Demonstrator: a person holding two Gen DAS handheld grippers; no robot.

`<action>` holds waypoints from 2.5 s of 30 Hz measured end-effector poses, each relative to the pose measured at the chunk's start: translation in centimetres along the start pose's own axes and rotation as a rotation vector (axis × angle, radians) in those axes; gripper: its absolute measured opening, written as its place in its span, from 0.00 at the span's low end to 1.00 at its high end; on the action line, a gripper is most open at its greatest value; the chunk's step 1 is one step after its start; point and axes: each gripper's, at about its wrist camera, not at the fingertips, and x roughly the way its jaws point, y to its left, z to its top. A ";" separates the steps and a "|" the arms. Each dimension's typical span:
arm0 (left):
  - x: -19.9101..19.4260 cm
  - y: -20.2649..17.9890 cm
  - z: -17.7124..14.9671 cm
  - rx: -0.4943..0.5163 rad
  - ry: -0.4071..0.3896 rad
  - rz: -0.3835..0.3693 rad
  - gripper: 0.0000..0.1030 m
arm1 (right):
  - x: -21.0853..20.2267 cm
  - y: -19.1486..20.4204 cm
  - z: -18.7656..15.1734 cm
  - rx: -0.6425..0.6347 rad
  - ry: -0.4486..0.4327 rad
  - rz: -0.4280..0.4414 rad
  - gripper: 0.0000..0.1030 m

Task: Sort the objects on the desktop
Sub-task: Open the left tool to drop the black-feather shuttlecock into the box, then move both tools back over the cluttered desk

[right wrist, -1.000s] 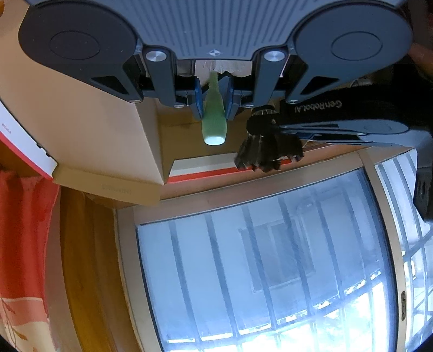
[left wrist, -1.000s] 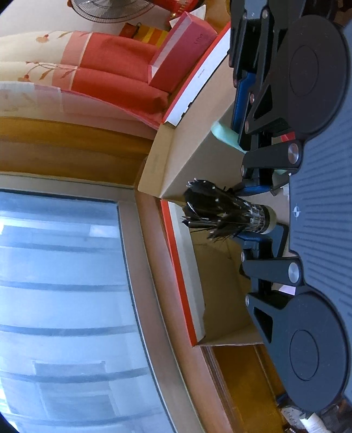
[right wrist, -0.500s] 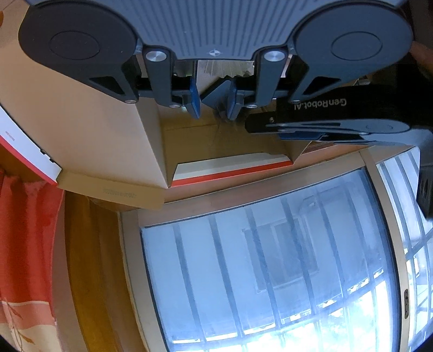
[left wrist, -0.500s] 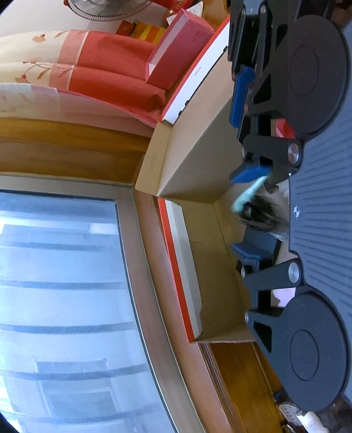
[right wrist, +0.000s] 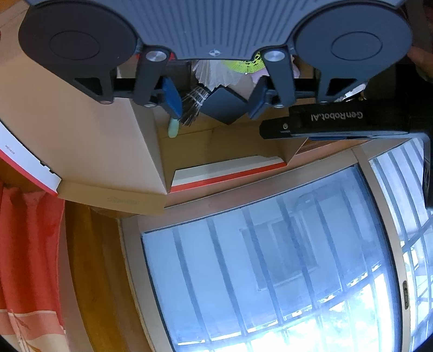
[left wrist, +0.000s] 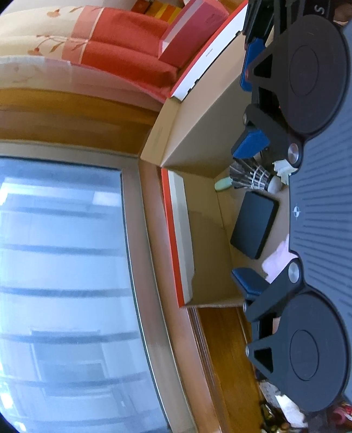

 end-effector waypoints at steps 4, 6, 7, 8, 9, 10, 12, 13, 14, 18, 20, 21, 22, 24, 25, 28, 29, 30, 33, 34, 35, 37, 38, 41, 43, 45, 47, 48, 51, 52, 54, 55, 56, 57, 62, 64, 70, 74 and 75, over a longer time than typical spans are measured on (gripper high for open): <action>-1.6 -0.1 -0.4 0.009 -0.025 0.027 0.99 | -0.6 0.8 -0.3 -0.033 -0.014 0.019 0.71; -2.6 -0.2 -0.7 0.023 -0.045 0.051 1.00 | -1.0 1.3 -0.5 -0.057 -0.028 0.028 0.74; -3.2 -0.3 -0.9 0.027 -0.057 0.063 1.00 | -1.2 1.6 -0.6 -0.069 -0.034 0.033 0.77; -3.8 -0.3 -1.0 0.030 -0.068 0.074 1.00 | -1.4 1.9 -0.7 -0.080 -0.040 0.038 0.78; -4.5 0.0 -1.3 0.026 -0.079 0.087 1.00 | -1.6 2.2 -0.8 -0.089 -0.046 0.045 0.79; -5.3 0.7 -1.5 0.015 -0.088 0.101 1.00 | -1.7 2.5 -0.8 -0.095 -0.051 0.052 0.80; -7.0 1.9 -2.1 -0.007 -0.106 0.129 1.00 | -2.0 3.1 -0.9 -0.093 -0.057 0.073 0.81; -7.8 2.5 -2.3 -0.018 -0.115 0.143 1.00 | -2.1 3.4 -0.9 -0.091 -0.059 0.084 0.82; -8.7 3.2 -2.6 -0.029 -0.124 0.158 1.00 | -2.2 3.9 -0.9 -0.090 -0.062 0.094 0.82; -12.0 5.7 -3.7 -0.073 -0.159 0.214 1.00 | -3.4 6.6 -1.3 -0.085 -0.101 0.121 0.88; -13.7 6.9 -4.2 -0.096 -0.177 0.243 1.00 | -4.1 8.2 -1.7 -0.075 -0.110 0.140 0.92; -14.4 7.8 -4.6 -0.105 -0.179 0.258 1.00 | -4.3 9.1 -2.0 -0.071 -0.102 0.156 0.92; -15.1 8.8 -5.2 -0.111 -0.174 0.274 1.00 | -4.5 9.9 -2.3 -0.066 -0.094 0.171 0.93; -16.5 11.1 -6.7 -0.126 -0.152 0.314 1.00 | -4.8 12.1 -3.2 -0.069 -0.071 0.210 0.93; -17.2 12.4 -7.6 -0.135 -0.136 0.337 1.00 | -4.9 13.4 -3.8 -0.076 -0.059 0.230 0.94; -19.4 16.2 -10.2 -0.166 -0.082 0.394 1.00 | -4.7 17.8 -5.6 -0.126 -0.009 0.269 0.95; -20.3 17.4 -11.1 -0.177 -0.065 0.413 1.00 | -4.6 19.3 -6.2 -0.143 0.009 0.280 0.95; -21.1 18.7 -11.9 -0.187 -0.051 0.431 1.00 | -4.4 20.9 -6.9 -0.156 0.028 0.294 0.95; -23.3 22.1 -14.4 -0.207 -0.015 0.478 1.00 | -4.2 25.1 -9.1 -0.176 0.080 0.331 0.95; -24.0 23.2 -15.2 -0.213 -0.002 0.493 1.00 | -4.2 26.5 -9.9 -0.179 0.097 0.342 0.95; -24.7 24.3 -15.9 -0.217 0.009 0.506 1.00 | -4.2 27.7 -10.6 -0.178 0.113 0.354 0.95; -25.8 26.3 -17.1 -0.222 0.023 0.526 1.00 | -4.2 30.0 -12.0 -0.175 0.144 0.376 0.95; -26.3 27.1 -17.7 -0.224 0.027 0.534 1.00 | -4.2 31.0 -12.6 -0.172 0.156 0.383 0.95; -27.7 29.4 -19.0 -0.240 0.038 0.548 1.00 | -4.5 33.4 -14.1 -0.173 0.188 0.396 0.95; -28.0 30.5 -19.6 -0.256 0.043 0.542 1.00 | -4.5 34.7 -14.5 -0.179 0.198 0.394 0.95; -28.1 31.2 -20.0 -0.262 0.044 0.537 1.00 | -4.4 35.5 -14.6 -0.189 0.196 0.376 0.95; -27.8 31.6 -20.4 -0.265 0.055 0.534 1.00 | -4.0 36.0 -14.6 -0.194 0.208 0.359 0.95; -27.6 31.8 -20.6 -0.267 0.062 0.533 1.00 | -3.7 36.1 -14.7 -0.193 0.223 0.354 0.95; -26.3 32.2 -21.0 -0.260 0.093 0.522 1.00 | -2.4 36.4 -15.0 -0.194 0.262 0.353 0.95; -25.9 32.2 -21.0 -0.252 0.103 0.521 1.00 | -1.9 36.5 -15.0 -0.192 0.272 0.354 0.95; -25.5 32.2 -20.8 -0.229 0.116 0.523 1.00 | -0.7 36.8 -15.0 -0.183 0.292 0.358 0.93; -25.2 32.3 -20.8 -0.217 0.115 0.522 1.00 | -0.1 36.9 -15.0 -0.181 0.297 0.361 0.92; -25.0 32.4 -20.7 -0.204 0.114 0.520 1.00 | 0.5 37.0 -15.2 -0.186 0.299 0.362 0.92; -24.7 32.5 -20.7 -0.192 0.113 0.519 1.00 | 1.1 37.1 -15.4 -0.191 0.301 0.362 0.91; -23.4 33.0 -20.5 -0.131 0.108 0.511 1.00 | 3.6 38.3 -17.2 -0.259 0.332 0.309 0.71; -22.8 33.2 -20.4 -0.107 0.106 0.508 1.00 | 3.9 39.2 -17.7 -0.294 0.350 0.316 0.60; -23.1 36.6 -20.7 -0.077 0.129 0.506 1.00 | 4.7 42.7 -18.5 -0.382 0.345 0.336 0.54; -24.4 39.7 -21.2 -0.120 0.115 0.518 1.00 | 6.3 46.1 -19.7 -0.450 0.385 0.359 0.36; -24.6 40.3 -21.4 -0.130 0.116 0.518 1.00 | 6.6 47.1 -19.9 -0.473 0.385 0.366 0.32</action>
